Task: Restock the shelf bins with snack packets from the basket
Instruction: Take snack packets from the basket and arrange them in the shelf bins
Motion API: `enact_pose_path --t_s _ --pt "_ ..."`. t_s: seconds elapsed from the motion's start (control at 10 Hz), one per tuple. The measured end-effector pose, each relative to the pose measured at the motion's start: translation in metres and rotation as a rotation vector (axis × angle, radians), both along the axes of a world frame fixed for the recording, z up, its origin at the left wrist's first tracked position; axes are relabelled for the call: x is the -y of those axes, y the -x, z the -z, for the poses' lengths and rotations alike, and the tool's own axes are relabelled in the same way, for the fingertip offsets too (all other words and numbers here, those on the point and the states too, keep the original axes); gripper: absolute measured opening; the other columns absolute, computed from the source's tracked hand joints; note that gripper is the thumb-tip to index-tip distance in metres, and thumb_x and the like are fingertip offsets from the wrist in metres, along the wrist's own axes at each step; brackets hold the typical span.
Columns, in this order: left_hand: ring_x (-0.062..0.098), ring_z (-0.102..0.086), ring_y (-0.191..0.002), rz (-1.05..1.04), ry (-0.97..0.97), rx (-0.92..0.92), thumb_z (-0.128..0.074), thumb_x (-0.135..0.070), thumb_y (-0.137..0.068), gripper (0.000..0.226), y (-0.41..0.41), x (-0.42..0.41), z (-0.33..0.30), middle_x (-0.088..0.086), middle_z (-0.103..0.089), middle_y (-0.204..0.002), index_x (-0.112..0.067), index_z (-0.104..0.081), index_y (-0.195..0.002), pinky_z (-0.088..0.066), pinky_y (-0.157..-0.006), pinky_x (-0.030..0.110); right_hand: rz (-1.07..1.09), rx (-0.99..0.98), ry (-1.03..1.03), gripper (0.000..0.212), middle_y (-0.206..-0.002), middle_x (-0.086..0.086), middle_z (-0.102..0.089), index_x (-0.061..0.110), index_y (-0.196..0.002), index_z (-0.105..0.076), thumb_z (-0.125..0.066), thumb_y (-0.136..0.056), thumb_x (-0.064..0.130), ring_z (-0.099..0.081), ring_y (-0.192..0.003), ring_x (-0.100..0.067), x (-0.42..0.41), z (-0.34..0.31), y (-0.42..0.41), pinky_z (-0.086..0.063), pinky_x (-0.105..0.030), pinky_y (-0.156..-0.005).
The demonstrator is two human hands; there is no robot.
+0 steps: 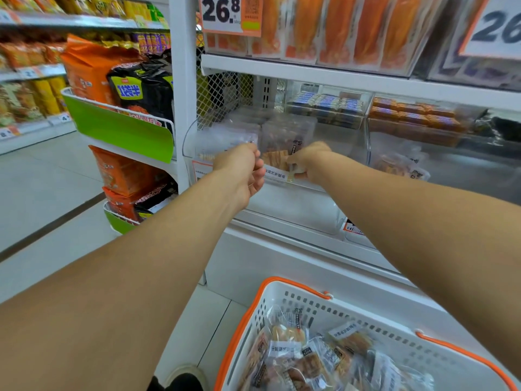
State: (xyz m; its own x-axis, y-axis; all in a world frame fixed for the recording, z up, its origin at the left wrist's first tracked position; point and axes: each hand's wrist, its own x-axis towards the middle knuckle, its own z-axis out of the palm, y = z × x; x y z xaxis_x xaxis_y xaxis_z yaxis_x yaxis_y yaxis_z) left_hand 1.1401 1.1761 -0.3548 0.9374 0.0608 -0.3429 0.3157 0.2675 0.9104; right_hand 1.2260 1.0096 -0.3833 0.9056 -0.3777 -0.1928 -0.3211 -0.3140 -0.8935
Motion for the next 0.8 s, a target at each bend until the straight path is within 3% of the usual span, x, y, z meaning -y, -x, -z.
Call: enact_pose_path --t_s 0.1,0.2,0.3,0.4,0.5,0.6,0.7,0.8 --pt "0.014 -0.050 -0.052 0.056 -0.247 0.087 -0.055 -0.023 -0.094 0.016 -0.005 0.000 0.012 0.000 -0.055 -0.063 -0.016 -0.058 -0.079 -0.042 -0.046 0.020 0.071 0.045 0.258 0.042 -0.120 -0.013 -0.063 0.001 -0.118 -0.060 -0.077 -0.082 0.013 -0.064 -0.100 -0.022 -0.008 -0.014 0.014 -0.057 -0.037 -0.089" --pt "0.027 -0.063 -0.067 0.211 -0.835 0.323 -0.064 -0.030 -0.087 0.024 -0.012 -0.004 0.019 0.011 -0.067 -0.077 -0.007 -0.067 -0.090 -0.054 -0.063 0.032 0.056 0.432 0.544 0.036 -0.113 -0.005 -0.049 0.011 -0.109 -0.052 -0.075 -0.082 0.018 -0.051 -0.094 -0.017 -0.024 -0.025 0.062 -0.045 -0.030 -0.082" --pt "0.026 -0.068 -0.075 0.659 -1.136 0.386 -0.062 -0.038 -0.092 0.032 0.006 -0.006 0.020 0.011 -0.072 -0.086 -0.006 -0.066 -0.095 -0.054 -0.065 0.029 -0.099 0.839 0.780 0.016 -0.085 0.003 -0.054 0.019 -0.084 -0.049 -0.063 -0.085 0.026 -0.050 -0.073 -0.017 -0.038 0.001 0.136 -0.039 -0.033 -0.064" --pt "0.018 -0.071 -0.085 1.169 -1.395 0.181 -0.060 -0.040 -0.094 0.026 0.022 -0.004 0.030 0.004 -0.072 -0.093 -0.016 -0.064 -0.103 -0.057 -0.074 0.032 -0.283 0.601 0.713 0.023 -0.067 0.005 -0.059 0.015 -0.076 -0.057 -0.061 -0.090 0.033 -0.055 -0.062 -0.019 -0.030 0.078 0.186 -0.046 -0.037 -0.059" --pt "0.017 -0.069 -0.096 1.418 -1.495 0.032 -0.060 -0.049 -0.092 0.027 0.037 0.000 0.045 0.001 -0.071 -0.104 -0.025 -0.060 -0.103 -0.056 -0.091 0.039 -0.561 0.076 0.558 0.023 -0.076 0.001 -0.067 0.015 -0.080 -0.065 -0.072 -0.088 0.035 -0.062 -0.073 -0.018 -0.009 0.160 0.224 -0.052 -0.039 -0.071" --pt "0.016 -0.068 -0.097 1.418 -1.448 0.078 -0.058 -0.050 -0.092 0.028 0.044 0.009 0.052 0.000 -0.069 -0.107 -0.026 -0.059 -0.107 -0.055 -0.090 0.039 -0.711 -0.268 0.456 0.031 -0.087 -0.002 -0.069 0.010 -0.091 -0.068 -0.078 -0.083 0.039 -0.064 -0.081 -0.018 0.011 0.207 0.261 -0.053 -0.037 -0.074" --pt "0.016 -0.068 -0.097 1.412 -1.441 0.144 -0.059 -0.050 -0.091 0.034 0.051 0.020 0.057 -0.001 -0.069 -0.106 -0.023 -0.061 -0.113 -0.055 -0.088 0.038 -0.765 -0.386 0.397 0.027 -0.084 -0.005 -0.066 -0.003 -0.091 -0.068 -0.077 -0.084 0.022 -0.057 -0.073 -0.017 0.008 0.235 0.290 -0.044 -0.029 -0.066" --pt "0.017 -0.067 -0.100 1.480 -1.465 0.145 -0.058 -0.049 -0.092 0.034 0.059 0.030 0.062 -0.001 -0.068 -0.106 -0.023 -0.062 -0.114 -0.054 -0.092 0.041 -0.706 -0.383 0.481 0.027 -0.094 -0.009 -0.067 -0.001 -0.098 -0.066 -0.078 -0.082 0.018 -0.059 -0.079 -0.018 -0.004 0.244 0.299 -0.048 -0.031 -0.070"
